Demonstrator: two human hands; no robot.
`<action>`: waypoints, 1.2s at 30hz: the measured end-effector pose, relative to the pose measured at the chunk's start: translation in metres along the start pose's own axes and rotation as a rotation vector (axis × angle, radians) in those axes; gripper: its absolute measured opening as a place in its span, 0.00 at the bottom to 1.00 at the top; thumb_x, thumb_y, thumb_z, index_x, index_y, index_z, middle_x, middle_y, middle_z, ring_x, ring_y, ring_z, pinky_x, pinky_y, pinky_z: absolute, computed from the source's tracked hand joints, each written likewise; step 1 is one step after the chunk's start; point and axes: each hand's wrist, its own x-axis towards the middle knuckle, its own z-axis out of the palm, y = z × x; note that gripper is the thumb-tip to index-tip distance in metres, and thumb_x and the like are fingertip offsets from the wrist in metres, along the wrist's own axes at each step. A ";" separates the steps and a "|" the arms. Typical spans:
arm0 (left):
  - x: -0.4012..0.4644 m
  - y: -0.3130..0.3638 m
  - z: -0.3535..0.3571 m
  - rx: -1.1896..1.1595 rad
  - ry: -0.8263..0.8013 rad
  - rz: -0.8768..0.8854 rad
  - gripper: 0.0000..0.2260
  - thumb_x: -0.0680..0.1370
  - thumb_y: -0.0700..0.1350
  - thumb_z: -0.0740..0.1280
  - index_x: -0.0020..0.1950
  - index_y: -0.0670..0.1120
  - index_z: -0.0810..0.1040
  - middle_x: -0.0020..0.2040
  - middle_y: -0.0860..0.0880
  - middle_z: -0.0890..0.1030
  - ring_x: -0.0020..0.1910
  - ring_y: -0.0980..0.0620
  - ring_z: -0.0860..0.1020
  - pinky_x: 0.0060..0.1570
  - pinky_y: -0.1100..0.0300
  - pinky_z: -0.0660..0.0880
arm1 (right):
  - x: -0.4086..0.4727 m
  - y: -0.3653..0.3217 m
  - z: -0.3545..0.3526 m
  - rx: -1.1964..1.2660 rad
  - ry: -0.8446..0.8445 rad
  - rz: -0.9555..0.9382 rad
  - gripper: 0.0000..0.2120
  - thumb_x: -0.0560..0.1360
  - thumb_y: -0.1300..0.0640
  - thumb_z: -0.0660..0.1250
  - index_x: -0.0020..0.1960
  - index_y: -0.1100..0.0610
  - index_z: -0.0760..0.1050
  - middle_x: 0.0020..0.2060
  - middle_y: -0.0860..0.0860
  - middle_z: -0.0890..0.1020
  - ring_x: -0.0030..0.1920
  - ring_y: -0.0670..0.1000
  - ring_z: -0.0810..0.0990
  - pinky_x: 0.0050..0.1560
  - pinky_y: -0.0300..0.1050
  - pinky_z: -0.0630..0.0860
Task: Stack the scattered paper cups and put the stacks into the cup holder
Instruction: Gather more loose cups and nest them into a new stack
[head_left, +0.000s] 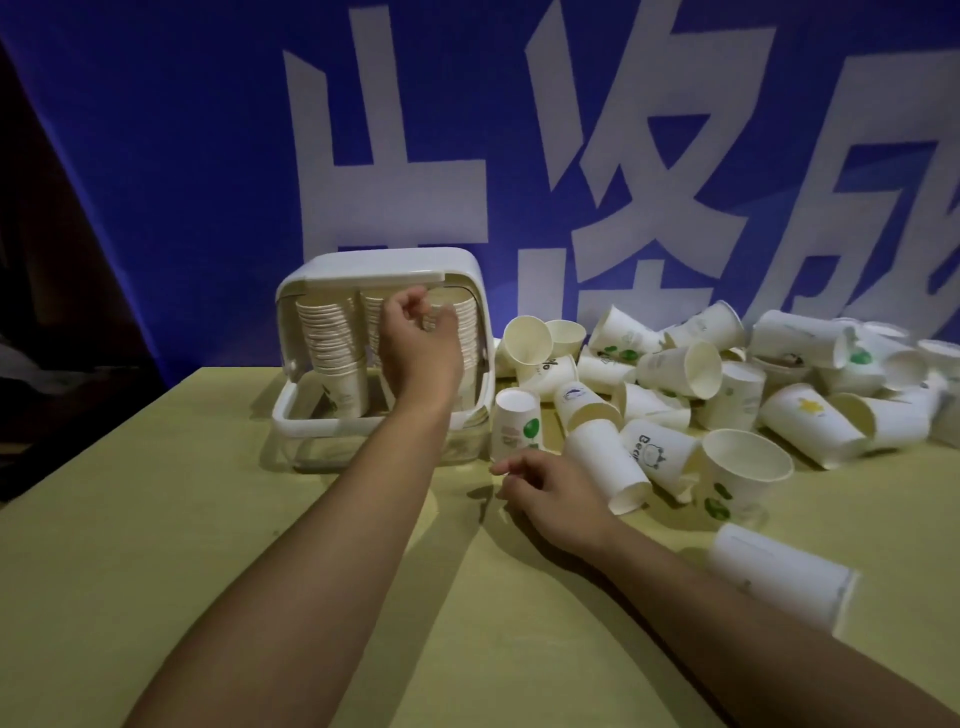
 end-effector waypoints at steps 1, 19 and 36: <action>-0.009 0.007 -0.003 -0.090 -0.012 0.004 0.10 0.79 0.45 0.71 0.55 0.57 0.74 0.53 0.56 0.79 0.54 0.53 0.79 0.54 0.55 0.78 | -0.004 -0.005 -0.002 -0.036 -0.022 0.000 0.09 0.80 0.59 0.64 0.53 0.48 0.80 0.45 0.51 0.85 0.39 0.45 0.82 0.48 0.45 0.81; -0.205 -0.035 0.014 -0.163 -1.239 -0.078 0.08 0.76 0.43 0.71 0.44 0.57 0.83 0.34 0.55 0.79 0.29 0.54 0.75 0.28 0.59 0.70 | -0.160 0.007 -0.156 -1.132 0.100 0.163 0.34 0.74 0.32 0.63 0.75 0.43 0.58 0.60 0.47 0.80 0.56 0.54 0.77 0.50 0.50 0.67; -0.193 -0.032 0.020 -0.423 -1.042 -0.381 0.27 0.69 0.66 0.69 0.67 0.65 0.70 0.63 0.48 0.81 0.50 0.47 0.84 0.44 0.50 0.82 | -0.129 0.020 -0.100 -0.464 0.514 -0.561 0.16 0.72 0.52 0.72 0.56 0.55 0.72 0.57 0.52 0.73 0.59 0.53 0.73 0.60 0.43 0.72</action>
